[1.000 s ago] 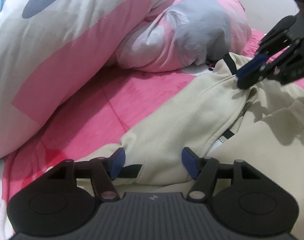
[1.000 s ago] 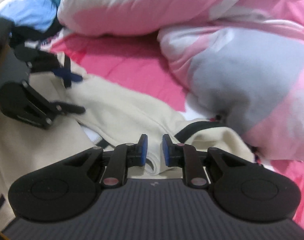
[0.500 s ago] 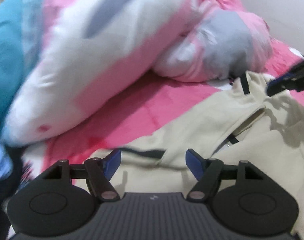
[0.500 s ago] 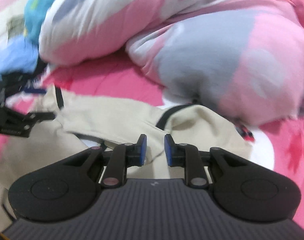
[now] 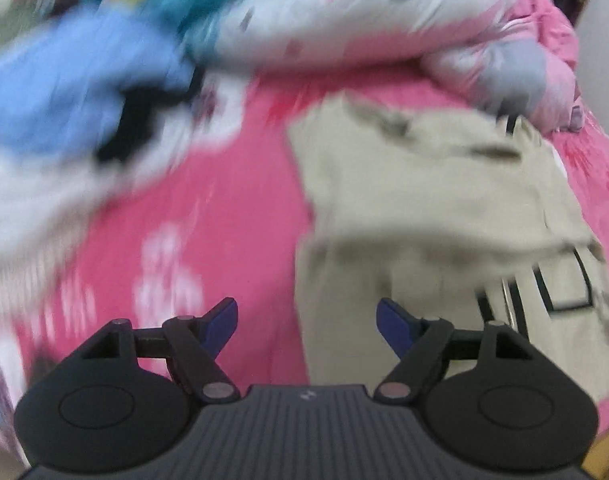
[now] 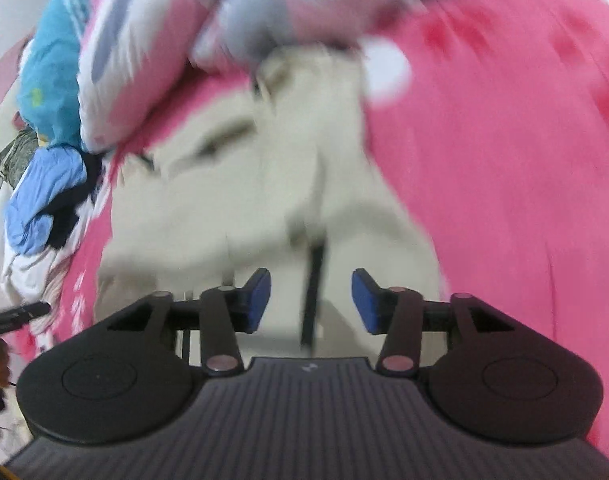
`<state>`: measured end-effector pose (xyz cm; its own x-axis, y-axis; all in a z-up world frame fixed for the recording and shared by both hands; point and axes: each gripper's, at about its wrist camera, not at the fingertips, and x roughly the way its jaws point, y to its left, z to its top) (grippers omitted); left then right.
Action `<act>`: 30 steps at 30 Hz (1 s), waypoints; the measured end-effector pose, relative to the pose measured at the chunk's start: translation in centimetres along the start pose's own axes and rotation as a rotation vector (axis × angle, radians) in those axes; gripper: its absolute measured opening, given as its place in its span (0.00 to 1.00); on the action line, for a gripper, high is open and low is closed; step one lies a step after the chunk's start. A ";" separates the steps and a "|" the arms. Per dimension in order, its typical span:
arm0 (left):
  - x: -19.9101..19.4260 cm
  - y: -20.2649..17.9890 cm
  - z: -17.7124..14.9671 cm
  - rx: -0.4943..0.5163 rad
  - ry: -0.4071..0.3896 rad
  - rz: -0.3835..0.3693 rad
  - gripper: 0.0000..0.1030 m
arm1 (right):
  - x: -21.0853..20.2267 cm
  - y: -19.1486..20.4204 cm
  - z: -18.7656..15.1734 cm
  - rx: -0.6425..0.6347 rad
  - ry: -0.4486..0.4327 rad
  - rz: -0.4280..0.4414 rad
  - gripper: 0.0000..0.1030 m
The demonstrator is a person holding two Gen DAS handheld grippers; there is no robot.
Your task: Fold clothes
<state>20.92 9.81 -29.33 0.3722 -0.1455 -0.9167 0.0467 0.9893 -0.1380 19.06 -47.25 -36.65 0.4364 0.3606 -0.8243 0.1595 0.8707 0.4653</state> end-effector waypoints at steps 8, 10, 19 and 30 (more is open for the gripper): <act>4.4 1.2 -7.5 -0.176 0.176 -0.187 0.55 | -1.5 -5.1 -6.8 0.239 -0.012 -0.032 0.49; 5.0 0.8 -8.3 -0.176 0.185 -0.224 0.49 | -0.8 -6.3 -6.2 0.268 -0.045 -0.023 0.49; 6.5 -0.7 -11.1 -0.126 0.228 -0.250 0.45 | 1.2 -8.3 -11.1 0.381 0.029 0.066 0.48; 4.5 -1.8 -9.9 -0.070 0.180 -0.232 0.07 | 0.3 -6.4 -13.6 0.402 0.036 0.143 0.06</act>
<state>13.31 7.33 -36.91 0.1883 -0.3725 -0.9087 0.0450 0.9276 -0.3709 6.09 -48.17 -44.28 0.4488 0.4860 -0.7499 0.4355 0.6139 0.6584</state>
